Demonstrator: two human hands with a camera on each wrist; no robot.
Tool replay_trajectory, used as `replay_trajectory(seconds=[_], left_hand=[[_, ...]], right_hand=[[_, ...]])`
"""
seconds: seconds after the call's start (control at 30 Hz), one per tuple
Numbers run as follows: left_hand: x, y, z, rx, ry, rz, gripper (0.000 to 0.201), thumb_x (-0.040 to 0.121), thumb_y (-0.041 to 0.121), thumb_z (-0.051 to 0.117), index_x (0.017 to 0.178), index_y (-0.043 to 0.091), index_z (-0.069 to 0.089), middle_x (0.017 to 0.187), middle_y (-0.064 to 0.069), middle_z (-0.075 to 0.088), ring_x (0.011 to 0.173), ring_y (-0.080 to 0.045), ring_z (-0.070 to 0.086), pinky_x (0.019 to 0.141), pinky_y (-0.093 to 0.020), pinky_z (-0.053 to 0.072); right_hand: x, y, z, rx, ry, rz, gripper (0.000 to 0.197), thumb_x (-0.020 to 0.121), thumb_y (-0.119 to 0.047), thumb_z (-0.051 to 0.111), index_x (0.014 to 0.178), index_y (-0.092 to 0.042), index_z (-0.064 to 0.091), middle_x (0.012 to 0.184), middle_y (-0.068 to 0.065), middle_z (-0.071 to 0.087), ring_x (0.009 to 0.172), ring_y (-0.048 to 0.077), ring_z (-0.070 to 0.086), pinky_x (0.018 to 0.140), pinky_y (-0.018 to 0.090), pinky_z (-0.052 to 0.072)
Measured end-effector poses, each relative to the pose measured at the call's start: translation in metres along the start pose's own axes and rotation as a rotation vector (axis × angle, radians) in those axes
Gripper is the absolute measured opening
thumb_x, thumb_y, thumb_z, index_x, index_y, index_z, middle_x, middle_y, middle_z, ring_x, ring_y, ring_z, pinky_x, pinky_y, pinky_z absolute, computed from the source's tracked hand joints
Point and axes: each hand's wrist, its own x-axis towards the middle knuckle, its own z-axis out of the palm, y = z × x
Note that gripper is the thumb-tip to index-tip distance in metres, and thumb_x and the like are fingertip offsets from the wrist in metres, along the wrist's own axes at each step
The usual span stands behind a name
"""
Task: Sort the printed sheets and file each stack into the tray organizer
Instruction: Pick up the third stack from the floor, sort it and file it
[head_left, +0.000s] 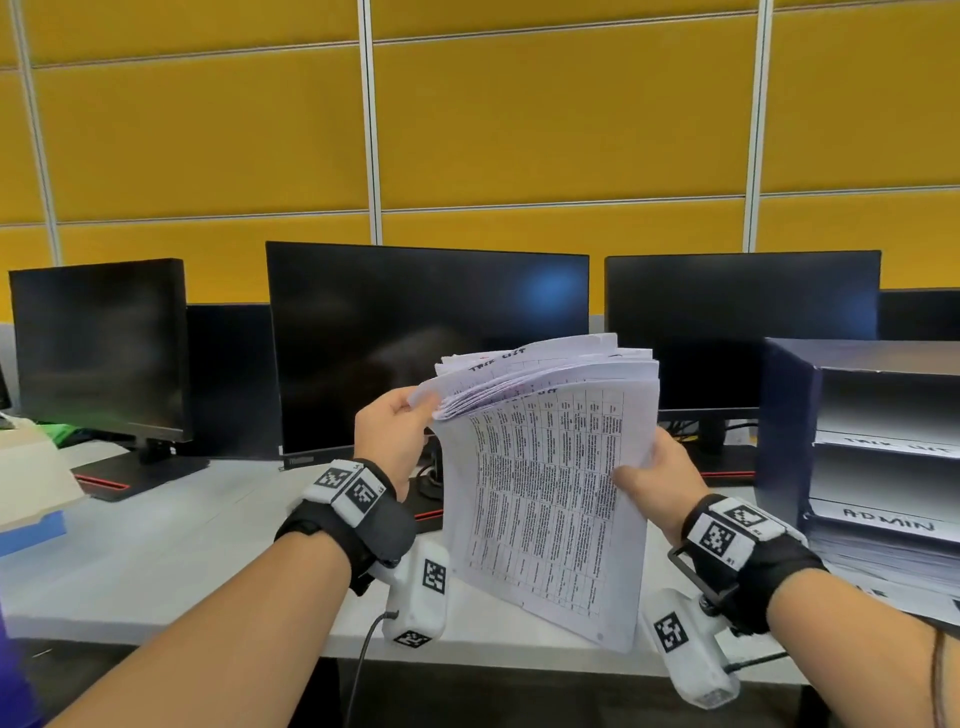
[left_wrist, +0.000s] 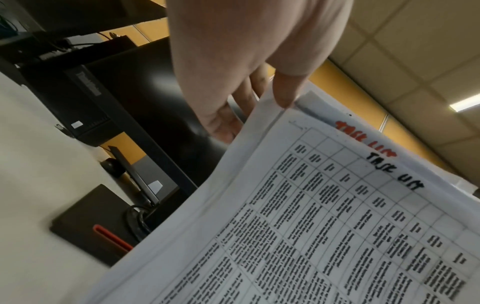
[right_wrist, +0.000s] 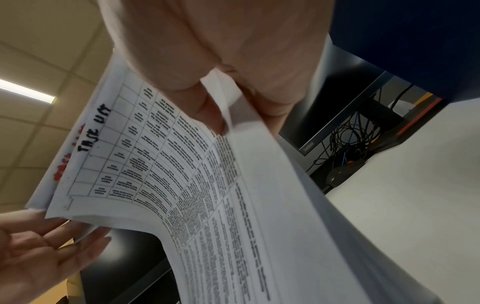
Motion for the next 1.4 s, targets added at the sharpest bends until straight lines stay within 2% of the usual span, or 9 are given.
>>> replay_trajectory(seconds=[0.13, 0.33, 0.47, 0.63, 0.87, 1.0, 1.1, 1.27, 1.4], left_hand=[[0.001, -0.006, 0.0, 0.089, -0.013, 0.024, 0.017, 0.097, 0.026, 0.056, 0.105, 0.019, 0.068, 0.102, -0.002, 0.07, 0.102, -0.021, 0.062, 0.089, -0.039, 0.05], [0.013, -0.012, -0.01, 0.208, 0.178, 0.071, 0.022, 0.093, 0.021, 0.056, 0.072, 0.022, 0.062, 0.089, -0.014, 0.069, 0.088, -0.034, 0.065, 0.08, -0.049, 0.057], [0.019, -0.007, -0.025, 0.361, 0.336, 0.147, 0.027, 0.095, 0.021, 0.056, 0.075, 0.004, 0.063, 0.074, -0.012, 0.062, 0.07, -0.027, 0.055, 0.065, -0.035, 0.045], [0.023, 0.0, -0.052, 0.504, 0.428, 0.165, 0.037, 0.094, 0.019, 0.056, 0.061, 0.002, 0.054, 0.058, -0.01, 0.049, 0.06, -0.026, 0.045, 0.06, -0.032, 0.035], [0.02, 0.018, -0.084, 0.623, 0.468, 0.199, 0.033, 0.095, 0.013, 0.052, 0.065, 0.001, 0.059, 0.063, -0.014, 0.056, 0.06, -0.026, 0.046, 0.063, -0.031, 0.035], [0.02, 0.026, -0.103, 0.626, 0.505, 0.196, 0.028, 0.094, 0.009, 0.05, 0.081, -0.007, 0.068, 0.076, -0.028, 0.063, 0.071, -0.043, 0.055, 0.066, -0.037, 0.042], [0.023, 0.026, -0.11, 0.592, 0.45, 0.185, 0.027, 0.093, 0.013, 0.049, 0.077, 0.003, 0.07, 0.065, -0.013, 0.062, 0.069, -0.036, 0.064, 0.069, -0.038, 0.055], [0.018, 0.026, -0.092, 0.375, 0.292, 0.114, 0.019, 0.092, 0.015, 0.056, 0.094, 0.013, 0.075, 0.077, -0.001, 0.066, 0.076, -0.028, 0.068, 0.071, -0.043, 0.061], [0.007, 0.028, -0.057, 0.264, 0.069, 0.083, 0.016, 0.095, 0.012, 0.055, 0.088, 0.009, 0.069, 0.087, -0.013, 0.069, 0.076, -0.025, 0.069, 0.057, -0.032, 0.059]], right_hand=[[0.001, 0.005, -0.003, 0.018, -0.021, 0.007, 0.047, 0.079, 0.012, 0.059, 0.119, -0.011, 0.052, 0.115, 0.009, 0.064, 0.107, 0.027, 0.061, 0.095, 0.05, 0.048], [0.006, 0.011, -0.011, 0.025, 0.007, 0.042, 0.05, 0.08, 0.012, 0.06, 0.124, -0.009, 0.05, 0.116, 0.009, 0.064, 0.109, 0.027, 0.06, 0.097, 0.052, 0.046], [0.009, 0.014, -0.016, 0.004, 0.046, 0.054, 0.046, 0.079, 0.011, 0.061, 0.119, -0.009, 0.052, 0.112, 0.008, 0.065, 0.106, 0.028, 0.061, 0.096, 0.053, 0.047], [0.005, 0.008, -0.024, 0.008, 0.096, 0.061, 0.045, 0.08, 0.014, 0.058, 0.119, -0.008, 0.053, 0.107, 0.004, 0.064, 0.103, 0.025, 0.06, 0.092, 0.045, 0.049], [-0.001, 0.004, -0.035, -0.043, 0.197, 0.096, 0.04, 0.082, 0.012, 0.056, 0.118, -0.004, 0.054, 0.105, 0.012, 0.064, 0.091, 0.025, 0.06, 0.077, 0.036, 0.048], [-0.004, 0.003, -0.043, -0.07, 0.224, 0.113, 0.037, 0.082, 0.009, 0.057, 0.116, -0.003, 0.054, 0.105, 0.014, 0.063, 0.092, 0.029, 0.059, 0.079, 0.036, 0.048], [-0.009, 0.001, -0.047, -0.045, 0.196, 0.129, 0.042, 0.081, 0.011, 0.057, 0.12, -0.004, 0.052, 0.109, 0.014, 0.063, 0.098, 0.03, 0.06, 0.082, 0.038, 0.049], [-0.01, -0.004, -0.042, -0.018, 0.116, 0.109, 0.049, 0.077, 0.014, 0.06, 0.121, -0.006, 0.053, 0.112, 0.011, 0.064, 0.101, 0.028, 0.061, 0.083, 0.039, 0.05], [-0.01, -0.008, -0.032, 0.039, 0.063, 0.102, 0.049, 0.077, 0.016, 0.06, 0.12, -0.007, 0.053, 0.109, 0.007, 0.065, 0.102, 0.025, 0.062, 0.08, 0.036, 0.051]])
